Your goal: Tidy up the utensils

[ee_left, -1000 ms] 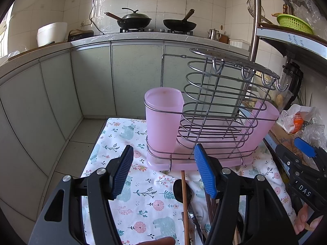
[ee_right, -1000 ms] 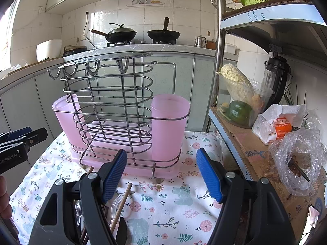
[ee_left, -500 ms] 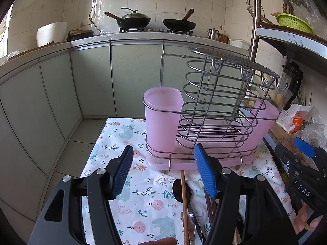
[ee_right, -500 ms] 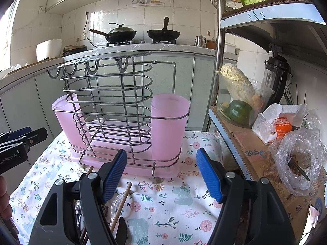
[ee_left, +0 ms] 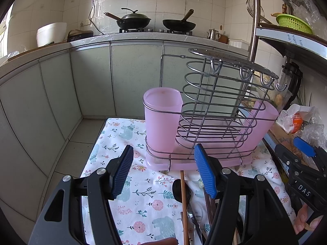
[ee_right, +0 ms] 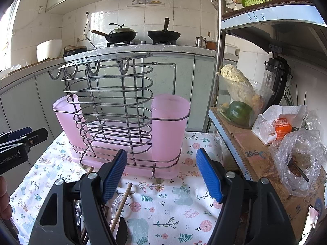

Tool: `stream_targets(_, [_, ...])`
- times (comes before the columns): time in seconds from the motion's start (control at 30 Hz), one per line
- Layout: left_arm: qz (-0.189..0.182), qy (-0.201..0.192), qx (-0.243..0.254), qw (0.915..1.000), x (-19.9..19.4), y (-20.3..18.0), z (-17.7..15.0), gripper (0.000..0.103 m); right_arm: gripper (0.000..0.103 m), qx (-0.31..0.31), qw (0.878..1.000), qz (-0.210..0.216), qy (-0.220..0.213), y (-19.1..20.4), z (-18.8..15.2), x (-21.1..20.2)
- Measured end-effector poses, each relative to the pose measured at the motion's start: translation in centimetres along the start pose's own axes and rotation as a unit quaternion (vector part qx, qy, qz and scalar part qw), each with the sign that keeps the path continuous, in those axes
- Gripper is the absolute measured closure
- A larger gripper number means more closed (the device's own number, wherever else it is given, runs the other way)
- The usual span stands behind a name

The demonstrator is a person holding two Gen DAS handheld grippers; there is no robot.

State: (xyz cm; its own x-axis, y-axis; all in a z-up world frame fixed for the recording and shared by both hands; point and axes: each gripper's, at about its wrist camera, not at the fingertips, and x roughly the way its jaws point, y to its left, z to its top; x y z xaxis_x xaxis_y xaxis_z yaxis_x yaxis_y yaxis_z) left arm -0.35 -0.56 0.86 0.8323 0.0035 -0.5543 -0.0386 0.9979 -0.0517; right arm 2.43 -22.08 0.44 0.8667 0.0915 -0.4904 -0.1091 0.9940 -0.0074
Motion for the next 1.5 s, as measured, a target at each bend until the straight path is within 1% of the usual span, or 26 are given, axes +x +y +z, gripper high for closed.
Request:
stream_targets(1.03, [-0.002,0.009,0.002,1.0000,0.9,0.3,-0.5,0.041,0.034,-0.001,1.000,0.000,0.004,0.1,-0.1,0.3])
stream_targets(1.13, [-0.002,0.014,0.003,0.9999,1.0,0.5,-0.6,0.041,0.034,0.002,1.000,0.003,0.010,0.0,-0.1,0.2])
stream_targets(1.27, [-0.001,0.025,0.005,0.9997,1.4,0.8,-0.9,0.041,0.034,0.009,0.999,0.013,0.028,-0.2,-0.6,0.7])
stream_targets(1.5, [-0.006,0.059,-0.003,0.9983,2.5,2.2,-1.9,0.041,0.034,0.029,0.997,0.030,0.059,-0.8,-1.4,1.6])
